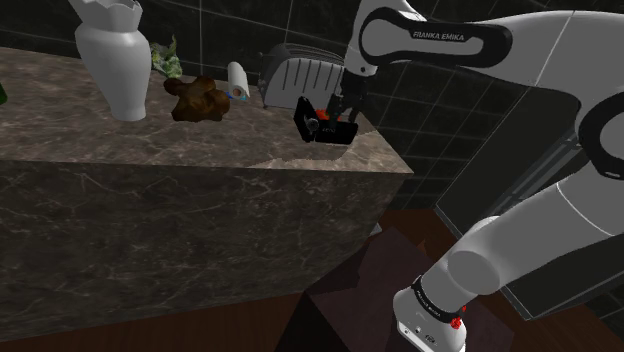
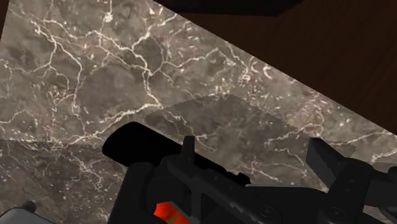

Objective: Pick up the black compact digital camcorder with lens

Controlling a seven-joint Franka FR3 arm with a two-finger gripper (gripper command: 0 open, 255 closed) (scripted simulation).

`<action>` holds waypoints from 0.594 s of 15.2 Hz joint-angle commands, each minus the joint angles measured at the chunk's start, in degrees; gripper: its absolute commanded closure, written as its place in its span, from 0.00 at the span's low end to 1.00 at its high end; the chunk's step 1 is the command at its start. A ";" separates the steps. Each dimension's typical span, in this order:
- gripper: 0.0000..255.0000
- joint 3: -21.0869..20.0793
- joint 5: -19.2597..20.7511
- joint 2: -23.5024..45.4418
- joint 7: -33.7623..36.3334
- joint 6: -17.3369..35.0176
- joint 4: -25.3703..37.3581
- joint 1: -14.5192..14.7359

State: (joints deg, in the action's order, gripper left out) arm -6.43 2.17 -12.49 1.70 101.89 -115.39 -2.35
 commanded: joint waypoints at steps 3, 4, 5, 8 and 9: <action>0.00 -0.73 0.77 9.68 2.64 0.49 9.39 0.02; 0.00 -0.83 1.00 11.99 3.23 0.36 11.87 0.07; 0.00 -0.92 1.24 14.32 3.80 0.16 14.45 0.15; 0.00 -0.98 1.68 18.35 4.76 0.39 18.33 0.35; 0.00 -0.97 1.69 18.37 4.80 1.15 17.59 0.35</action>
State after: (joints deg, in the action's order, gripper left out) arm -7.41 3.79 5.21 6.37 102.55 -98.04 -2.01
